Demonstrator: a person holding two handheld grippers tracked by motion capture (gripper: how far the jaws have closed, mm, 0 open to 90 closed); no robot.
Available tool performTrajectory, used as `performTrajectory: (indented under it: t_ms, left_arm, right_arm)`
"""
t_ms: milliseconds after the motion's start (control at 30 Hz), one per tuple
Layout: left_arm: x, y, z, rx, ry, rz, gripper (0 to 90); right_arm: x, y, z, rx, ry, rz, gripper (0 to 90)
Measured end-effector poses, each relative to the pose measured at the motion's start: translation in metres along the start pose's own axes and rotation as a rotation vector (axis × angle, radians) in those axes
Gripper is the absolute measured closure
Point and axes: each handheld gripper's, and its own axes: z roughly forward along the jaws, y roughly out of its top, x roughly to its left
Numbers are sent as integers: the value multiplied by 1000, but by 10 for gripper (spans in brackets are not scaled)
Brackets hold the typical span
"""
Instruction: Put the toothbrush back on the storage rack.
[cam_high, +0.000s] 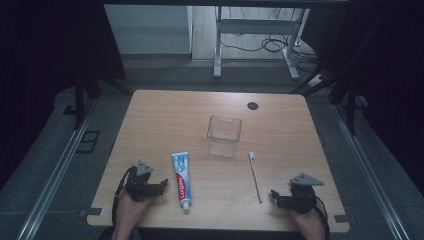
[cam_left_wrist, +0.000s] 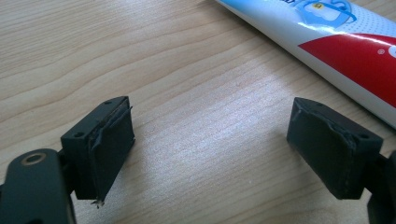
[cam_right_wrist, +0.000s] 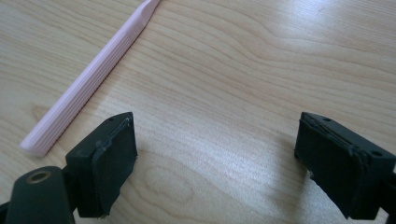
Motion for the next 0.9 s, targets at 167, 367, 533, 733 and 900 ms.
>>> performTrajectory:
  t_ms: [167,367,533,733,900]
  left_arm:
    - [0,0,0,-1,0,-1,146]
    - [0,0,0,0,0,0,146]
    - [0,0,0,0,0,-1,145]
    - [0,0,0,0,-1,-1,145]
    - [0,0,0,0,0,0,145]
  right_arm:
    - [0,0,0,0,-1,-1,123]
    - [0,-1,-1,1,1,-4,118]
    - [0,-1,-1,1,3,-4,120]
    - [0,-1,-2,4,6,-6,142]
    - [-1,1,-5,13,9,-4,227]
